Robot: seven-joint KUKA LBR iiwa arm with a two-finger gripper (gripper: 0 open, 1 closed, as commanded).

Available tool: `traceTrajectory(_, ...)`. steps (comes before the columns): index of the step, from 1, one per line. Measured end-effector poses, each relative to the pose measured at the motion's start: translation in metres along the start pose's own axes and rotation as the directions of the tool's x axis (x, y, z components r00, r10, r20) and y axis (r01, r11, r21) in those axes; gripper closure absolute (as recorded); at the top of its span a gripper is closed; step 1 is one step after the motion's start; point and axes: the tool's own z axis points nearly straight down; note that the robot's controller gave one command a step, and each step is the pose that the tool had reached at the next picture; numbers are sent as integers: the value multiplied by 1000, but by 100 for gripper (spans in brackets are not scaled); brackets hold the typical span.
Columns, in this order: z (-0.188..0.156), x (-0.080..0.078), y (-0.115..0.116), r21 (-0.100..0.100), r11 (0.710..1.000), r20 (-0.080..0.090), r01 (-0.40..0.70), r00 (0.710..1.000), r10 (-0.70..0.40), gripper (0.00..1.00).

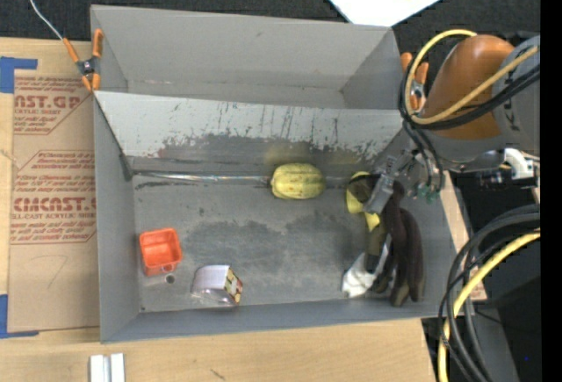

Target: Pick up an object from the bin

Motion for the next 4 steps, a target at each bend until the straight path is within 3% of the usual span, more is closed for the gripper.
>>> traceTrajectory(1,21,-2,0,0,1000,9,-30,1000,30,100)
traceTrajectory(2,77,-14,6,0,997,0,-71,997,71,100)
traceTrajectory(3,73,-5,-14,-6,968,11,-252,968,252,100)
traceTrajectory(4,73,-5,-14,-6,968,11,-252,968,252,100)
